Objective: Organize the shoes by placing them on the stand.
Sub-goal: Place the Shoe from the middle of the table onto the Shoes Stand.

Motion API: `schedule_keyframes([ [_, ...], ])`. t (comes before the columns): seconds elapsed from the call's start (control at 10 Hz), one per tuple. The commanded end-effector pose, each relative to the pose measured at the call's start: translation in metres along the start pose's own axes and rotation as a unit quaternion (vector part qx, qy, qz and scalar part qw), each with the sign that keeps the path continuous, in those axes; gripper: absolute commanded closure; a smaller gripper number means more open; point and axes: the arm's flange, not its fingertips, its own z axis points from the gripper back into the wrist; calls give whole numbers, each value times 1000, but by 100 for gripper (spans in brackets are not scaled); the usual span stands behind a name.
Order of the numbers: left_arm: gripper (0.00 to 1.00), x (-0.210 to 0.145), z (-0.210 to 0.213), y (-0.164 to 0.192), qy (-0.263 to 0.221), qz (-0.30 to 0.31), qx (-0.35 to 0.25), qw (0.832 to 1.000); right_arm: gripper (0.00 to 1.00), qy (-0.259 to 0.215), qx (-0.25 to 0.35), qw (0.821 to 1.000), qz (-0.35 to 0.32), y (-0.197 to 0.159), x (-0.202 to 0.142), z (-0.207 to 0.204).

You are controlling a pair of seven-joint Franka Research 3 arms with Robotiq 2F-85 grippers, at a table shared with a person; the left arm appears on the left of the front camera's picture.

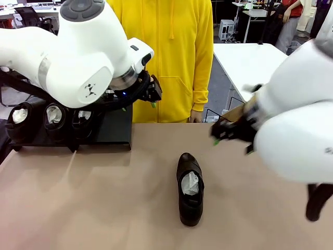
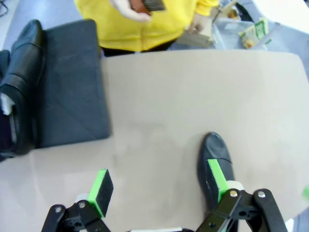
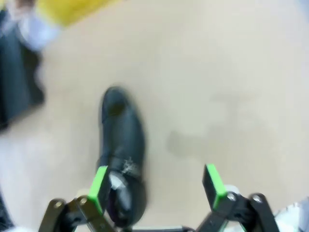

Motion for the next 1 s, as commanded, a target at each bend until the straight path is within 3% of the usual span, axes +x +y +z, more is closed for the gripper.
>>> schedule_keyframes([
  [0.0,0,-38,-4,-38,40,-1,-43,998,0,-20,-70,990,-122,-55,11,-10],
  [0.1,0,-55,-10,-65,100,-22,-53,993,0,-13,-102,978,-180,-76,24,-19],
  [0.2,0,-68,-12,-85,164,-52,-66,983,0,-19,-35,998,-57,-33,25,7],
  [0.3,0,-79,-10,-100,202,-59,-41,977,0,-19,-35,998,-57,-33,25,7],
  [0.6,0,-107,-31,-129,261,-40,0,965,0,-19,-35,998,-57,-33,25,7],
  [0.9,0,-131,-44,-118,255,-59,40,964,0,-19,-35,998,-57,-33,25,7],
])
